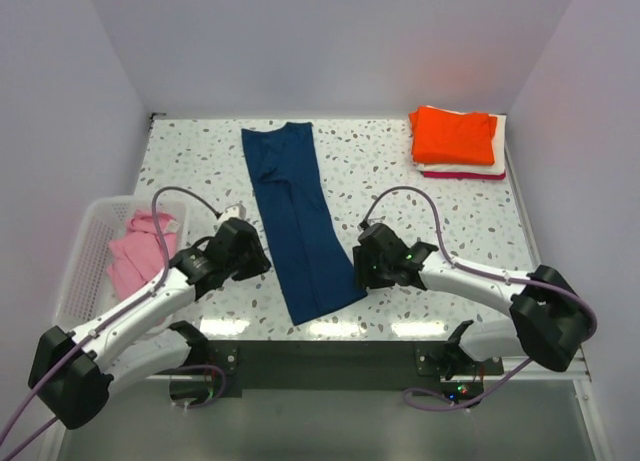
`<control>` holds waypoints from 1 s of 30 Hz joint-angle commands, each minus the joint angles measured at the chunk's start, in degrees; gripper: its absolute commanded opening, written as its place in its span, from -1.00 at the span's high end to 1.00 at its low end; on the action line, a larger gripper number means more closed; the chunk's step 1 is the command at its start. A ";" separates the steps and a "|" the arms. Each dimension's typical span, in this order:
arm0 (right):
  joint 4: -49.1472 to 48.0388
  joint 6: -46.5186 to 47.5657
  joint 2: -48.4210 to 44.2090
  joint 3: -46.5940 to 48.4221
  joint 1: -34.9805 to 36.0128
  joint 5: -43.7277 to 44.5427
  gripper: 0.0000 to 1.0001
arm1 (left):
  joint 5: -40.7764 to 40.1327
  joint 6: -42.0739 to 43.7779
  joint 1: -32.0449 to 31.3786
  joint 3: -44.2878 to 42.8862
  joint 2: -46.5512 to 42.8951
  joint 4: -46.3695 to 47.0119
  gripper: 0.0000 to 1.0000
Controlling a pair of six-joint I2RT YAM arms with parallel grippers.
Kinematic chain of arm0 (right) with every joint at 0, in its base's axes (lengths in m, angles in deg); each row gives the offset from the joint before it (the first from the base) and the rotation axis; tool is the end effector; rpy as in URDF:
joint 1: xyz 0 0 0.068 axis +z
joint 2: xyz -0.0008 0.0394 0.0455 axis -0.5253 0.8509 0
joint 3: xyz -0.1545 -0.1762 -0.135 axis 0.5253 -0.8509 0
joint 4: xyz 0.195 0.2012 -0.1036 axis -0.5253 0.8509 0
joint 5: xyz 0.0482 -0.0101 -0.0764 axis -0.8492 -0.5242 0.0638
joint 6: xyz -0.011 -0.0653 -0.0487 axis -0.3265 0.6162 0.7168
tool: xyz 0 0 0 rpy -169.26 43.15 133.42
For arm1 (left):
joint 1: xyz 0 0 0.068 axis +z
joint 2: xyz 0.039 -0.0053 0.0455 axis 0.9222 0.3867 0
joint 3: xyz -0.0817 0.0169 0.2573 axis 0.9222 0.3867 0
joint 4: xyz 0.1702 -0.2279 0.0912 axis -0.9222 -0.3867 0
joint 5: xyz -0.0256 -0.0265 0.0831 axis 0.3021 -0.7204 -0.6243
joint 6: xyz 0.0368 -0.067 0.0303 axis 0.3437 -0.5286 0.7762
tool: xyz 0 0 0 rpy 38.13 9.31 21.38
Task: Fold and stack the t-shirts
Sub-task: Fold the tshirt
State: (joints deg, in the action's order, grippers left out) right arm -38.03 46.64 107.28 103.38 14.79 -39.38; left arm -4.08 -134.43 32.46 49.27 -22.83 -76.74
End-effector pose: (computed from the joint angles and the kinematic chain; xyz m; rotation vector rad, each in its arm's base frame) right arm 0.2076 0.2101 0.1205 -0.1818 2.6576 0.4032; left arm 0.2158 -0.1339 0.1777 -0.4380 2.4638 -0.4221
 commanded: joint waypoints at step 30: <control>-1.12 3.70 1.57 2.06 3.00 -1.37 0.05 | 6.32 -11.03 -21.11 13.33 9.23 13.20 0.01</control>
State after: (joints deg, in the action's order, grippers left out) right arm -38.47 49.24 108.00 103.20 17.44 -40.67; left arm 3.85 -144.18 12.16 62.08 -15.49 -60.17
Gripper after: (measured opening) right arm 0.480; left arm 0.504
